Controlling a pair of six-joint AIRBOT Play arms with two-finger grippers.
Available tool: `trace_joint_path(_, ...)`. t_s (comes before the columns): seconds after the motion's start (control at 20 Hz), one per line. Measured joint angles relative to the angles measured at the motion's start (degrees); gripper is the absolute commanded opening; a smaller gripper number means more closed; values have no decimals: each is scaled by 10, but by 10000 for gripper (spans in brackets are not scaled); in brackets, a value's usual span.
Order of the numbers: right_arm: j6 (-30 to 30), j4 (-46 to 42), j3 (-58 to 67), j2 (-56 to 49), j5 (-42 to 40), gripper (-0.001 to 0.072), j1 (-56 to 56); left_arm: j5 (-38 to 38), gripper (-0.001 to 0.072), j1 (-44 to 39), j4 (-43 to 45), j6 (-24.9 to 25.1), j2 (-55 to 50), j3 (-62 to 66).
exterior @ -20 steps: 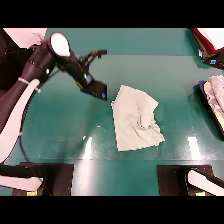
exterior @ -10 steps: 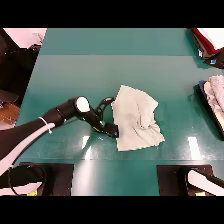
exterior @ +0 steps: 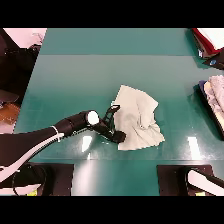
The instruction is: Fold the shirts.
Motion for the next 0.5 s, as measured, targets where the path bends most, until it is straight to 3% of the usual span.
trace_joint_path(0.2,0,0,0,0,4,16,0,-16,31,19,-5,12,14,33)
trace_joint_path(0.4,0,0,0,-2,15,18,10,-69,31,106,59,17,95,60)
trace_joint_path(0.45,0,0,0,-6,19,44,16,-83,31,135,82,19,120,66)
trace_joint_path(0.5,0,0,0,-12,22,250,25,-99,32,168,106,19,148,72)
